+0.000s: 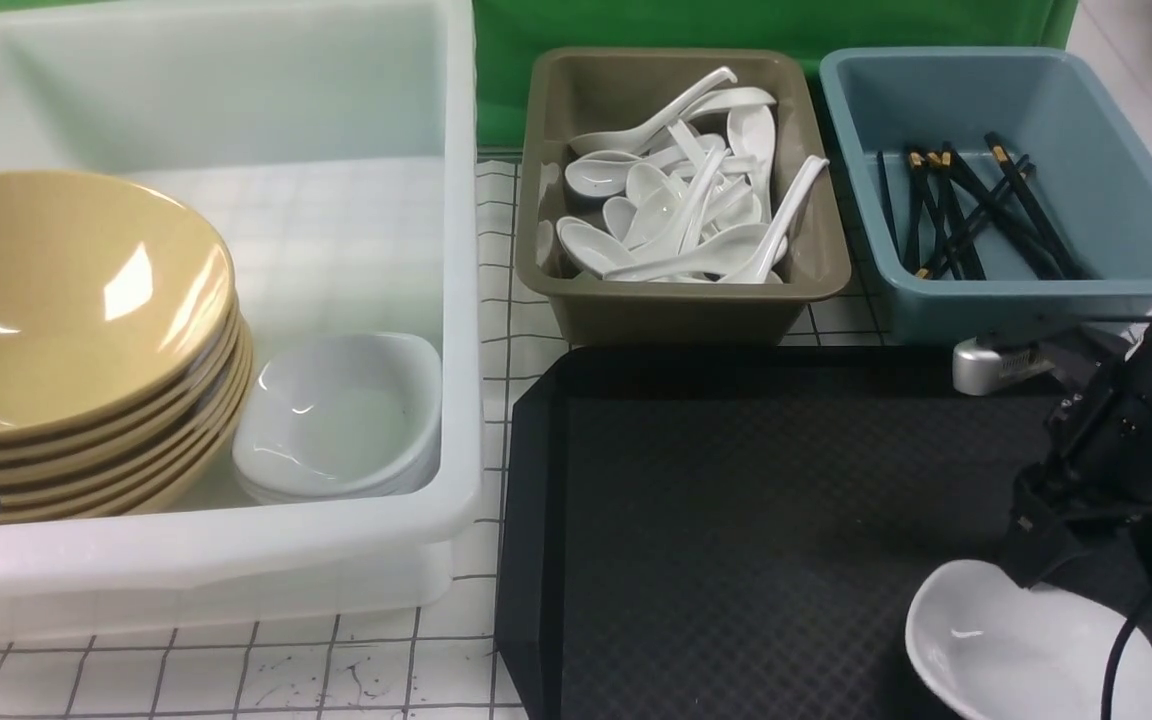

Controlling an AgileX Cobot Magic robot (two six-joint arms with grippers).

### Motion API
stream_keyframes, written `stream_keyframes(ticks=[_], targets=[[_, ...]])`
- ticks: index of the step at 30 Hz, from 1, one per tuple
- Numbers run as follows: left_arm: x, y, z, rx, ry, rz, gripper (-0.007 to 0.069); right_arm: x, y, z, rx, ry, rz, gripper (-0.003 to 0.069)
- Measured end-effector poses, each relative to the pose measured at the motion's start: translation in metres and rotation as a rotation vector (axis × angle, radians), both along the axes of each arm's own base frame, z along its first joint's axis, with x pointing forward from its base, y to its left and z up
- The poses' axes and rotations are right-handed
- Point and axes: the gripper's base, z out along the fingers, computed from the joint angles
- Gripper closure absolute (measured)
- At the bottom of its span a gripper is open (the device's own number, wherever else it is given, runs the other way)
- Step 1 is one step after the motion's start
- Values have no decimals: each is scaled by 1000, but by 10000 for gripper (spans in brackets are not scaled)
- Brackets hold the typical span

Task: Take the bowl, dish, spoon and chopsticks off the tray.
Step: Use the right arm to grab the plate

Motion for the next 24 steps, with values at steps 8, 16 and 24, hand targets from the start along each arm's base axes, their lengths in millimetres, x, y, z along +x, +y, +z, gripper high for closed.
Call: stream_keyframes(ticks=[8,16,24], targets=[[0,0,0,2,5,-1,638,-2,7,6,64,60,-18,270],[0,0,-1,7,9,0,638,-22,11,-9,69,144,54,249],[0,0,-1,7,10,0,638,-25,25,-10,74,143,102,489]])
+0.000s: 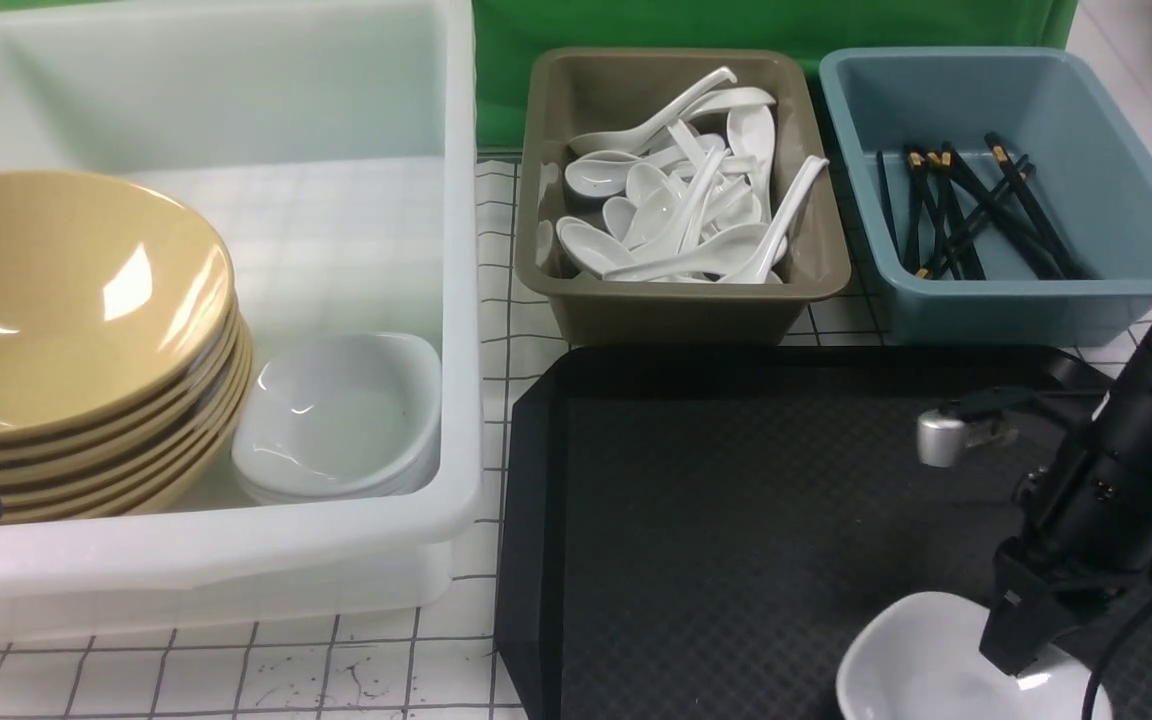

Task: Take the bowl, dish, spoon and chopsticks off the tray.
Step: Use the right arm to grab the plate, then use the right arm to put the plate into the large storage box on the left

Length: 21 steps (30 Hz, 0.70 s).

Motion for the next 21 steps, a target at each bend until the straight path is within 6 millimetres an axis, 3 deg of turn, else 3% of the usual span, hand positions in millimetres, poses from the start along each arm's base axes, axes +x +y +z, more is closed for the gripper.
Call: stream_keyframes(ticks=[1,5,13,17,21], targets=[[0,0,0,0,-1,0,638,3,2,5,17,-2,-5,533],[0,0,0,-1,-3,1,638,18,8,22,65,-51,-25,562],[0,0,1,6,-7,3,638,54,21,69,187,-234,-72,573],[0,0,1,6,-7,3,638,62,31,103,293,-339,-83,573],[0,0,1,6,-7,3,638,57,53,147,385,-459,-24,573]])
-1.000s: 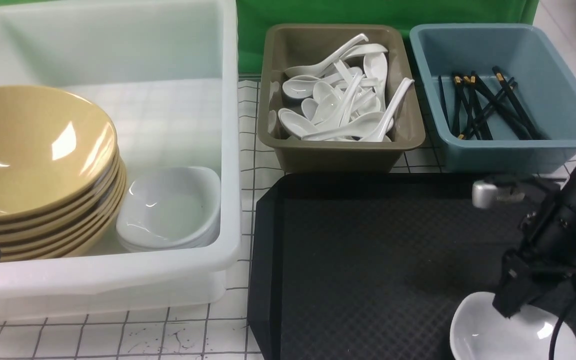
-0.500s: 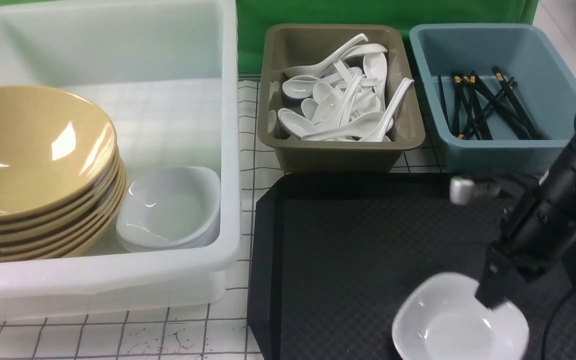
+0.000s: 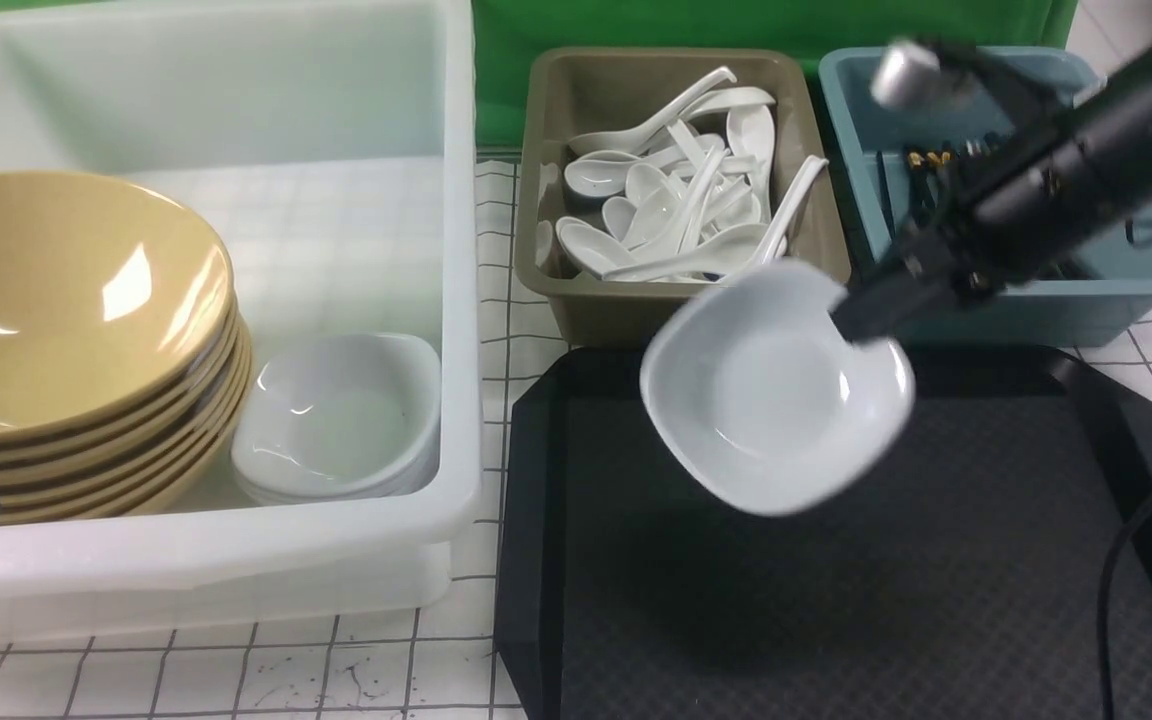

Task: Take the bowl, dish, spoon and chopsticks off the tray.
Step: Use the right arm to put the plate into the large storage box on the left

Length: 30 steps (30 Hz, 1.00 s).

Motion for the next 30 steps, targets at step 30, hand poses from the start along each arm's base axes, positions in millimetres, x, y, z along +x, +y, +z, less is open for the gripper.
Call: stream_keyframes(ticks=[30], targets=[[0,0,-1,-18,11,0,638,6,177,-35,311,-32,-272,454]])
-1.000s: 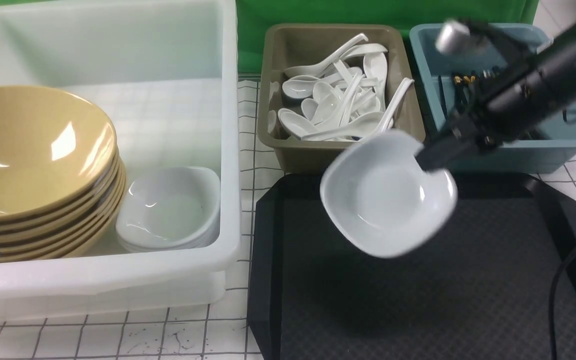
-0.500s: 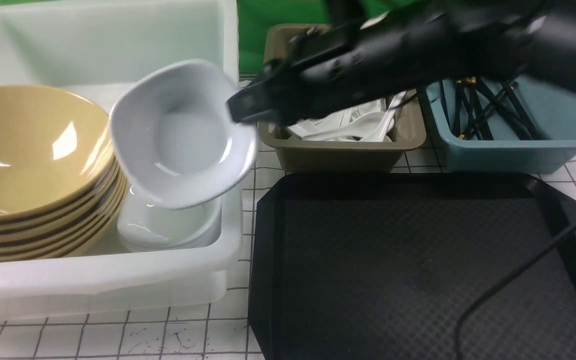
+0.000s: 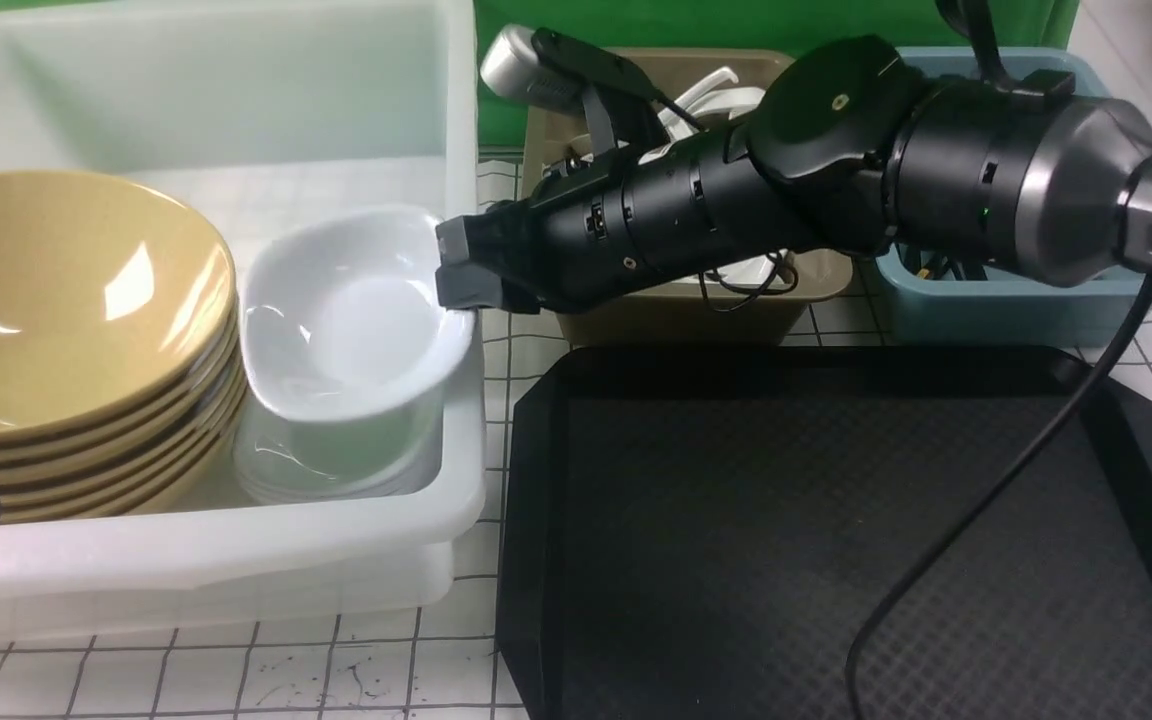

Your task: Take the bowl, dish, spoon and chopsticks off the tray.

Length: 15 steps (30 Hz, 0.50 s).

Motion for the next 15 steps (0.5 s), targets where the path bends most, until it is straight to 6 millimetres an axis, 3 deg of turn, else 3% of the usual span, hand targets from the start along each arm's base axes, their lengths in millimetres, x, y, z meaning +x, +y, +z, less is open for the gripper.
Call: stream_keyframes(ticks=[4,7,10,15], targets=[[0,0,0,0,0,0,638,0,0,1,-1,-10,-4,330],[0,0,0,0,2,0,638,-1,-2,6,-11,-40,11,317],[0,0,0,0,4,-1,638,-6,-7,21,-41,-117,37,380],[0,0,-1,-1,8,-1,638,-32,-31,62,-237,-309,170,585]])
